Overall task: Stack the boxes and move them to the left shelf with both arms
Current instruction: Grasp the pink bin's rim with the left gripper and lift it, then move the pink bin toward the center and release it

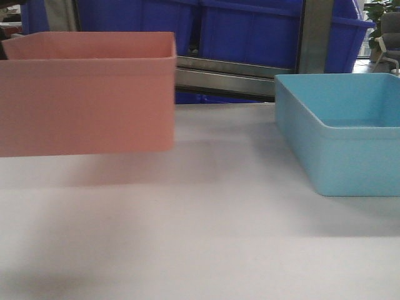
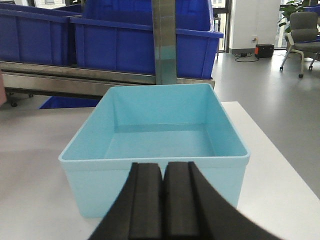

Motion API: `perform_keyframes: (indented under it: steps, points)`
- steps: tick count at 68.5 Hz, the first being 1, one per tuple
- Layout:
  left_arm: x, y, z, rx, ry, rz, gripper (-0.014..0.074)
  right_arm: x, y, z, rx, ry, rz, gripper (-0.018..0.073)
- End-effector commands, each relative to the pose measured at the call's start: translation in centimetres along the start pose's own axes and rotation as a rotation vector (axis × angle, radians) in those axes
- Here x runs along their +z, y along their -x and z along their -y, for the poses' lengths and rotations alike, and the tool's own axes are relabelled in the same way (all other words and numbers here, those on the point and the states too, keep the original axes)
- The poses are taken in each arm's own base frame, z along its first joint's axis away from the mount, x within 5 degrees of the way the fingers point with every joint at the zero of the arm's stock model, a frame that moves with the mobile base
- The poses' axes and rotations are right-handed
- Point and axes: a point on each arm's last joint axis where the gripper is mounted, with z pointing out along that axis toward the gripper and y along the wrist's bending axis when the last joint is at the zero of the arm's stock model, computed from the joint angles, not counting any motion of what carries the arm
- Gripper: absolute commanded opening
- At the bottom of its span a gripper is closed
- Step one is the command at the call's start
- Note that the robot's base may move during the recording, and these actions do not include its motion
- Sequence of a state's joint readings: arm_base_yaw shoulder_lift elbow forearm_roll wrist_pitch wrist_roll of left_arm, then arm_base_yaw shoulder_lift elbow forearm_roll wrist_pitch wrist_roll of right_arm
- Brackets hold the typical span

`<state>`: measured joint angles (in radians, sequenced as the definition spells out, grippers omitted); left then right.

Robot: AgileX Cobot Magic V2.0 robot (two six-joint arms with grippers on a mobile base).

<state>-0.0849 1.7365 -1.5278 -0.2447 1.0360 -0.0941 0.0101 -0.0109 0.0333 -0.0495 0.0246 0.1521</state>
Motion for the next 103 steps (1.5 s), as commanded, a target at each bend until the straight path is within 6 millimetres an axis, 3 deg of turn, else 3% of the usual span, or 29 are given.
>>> perform_keyframes:
  steps: [1, 11, 20, 37, 55, 72, 81, 93, 97, 103]
  points:
    - [-2.1, -0.4, 3.6, -0.024, -0.075, 0.115, -0.0011, -0.1, 1.0, -0.2, -0.018, 0.016, 0.104, 0.0055]
    - [0.2, -2.4, 6.9, -0.011, -0.069, 0.125, -0.0011, -0.1, 1.0, -0.2, -0.018, 0.016, 0.104, 0.0055]
    - [1.7, -3.9, 8.4, -0.011, -0.056, 0.136, -0.0011, -0.1, 1.0, -0.2, -0.018, 0.016, 0.104, 0.0055]
    - [3.9, -5.6, 7.9, -0.03, -0.026, 0.122, -0.0012, -0.1, 1.0, -0.2, -0.018, 0.016, 0.104, 0.0055]
    - [6.5, -5.8, 7.5, 0.009, 0.015, 0.059, -0.0012, -0.1, 1.0, -0.2, -0.018, 0.016, 0.102, 0.0055]
    - [7.4, -6.2, 7.2, 0.036, 0.043, 0.006, 0.0004, -0.1, 1.0, -0.2, -0.018, 0.016, 0.103, 0.0055]
    - [7.1, -6.0, 7.3, 0.075, 0.044, 0.003, 0.0147, -0.1, 1.0, -0.2, -0.018, 0.016, 0.103, 0.0055]
    - [5.6, -5.1, 8.0, 0.138, 0.048, -0.017, 0.0494, -0.1, 1.1, -0.2, -0.018, 0.016, 0.104, 0.0055]
    - [4.7, -4.7, 8.3, 0.163, 0.048, -0.022, 0.0547, -0.1, 1.1, -0.2, -0.018, 0.016, 0.104, 0.0055]
    - [2.9, -4.3, 8.7, 0.215, 0.04, -0.007, 0.0552, -0.1, 1.1, -0.2, -0.018, 0.016, 0.104, 0.0055]
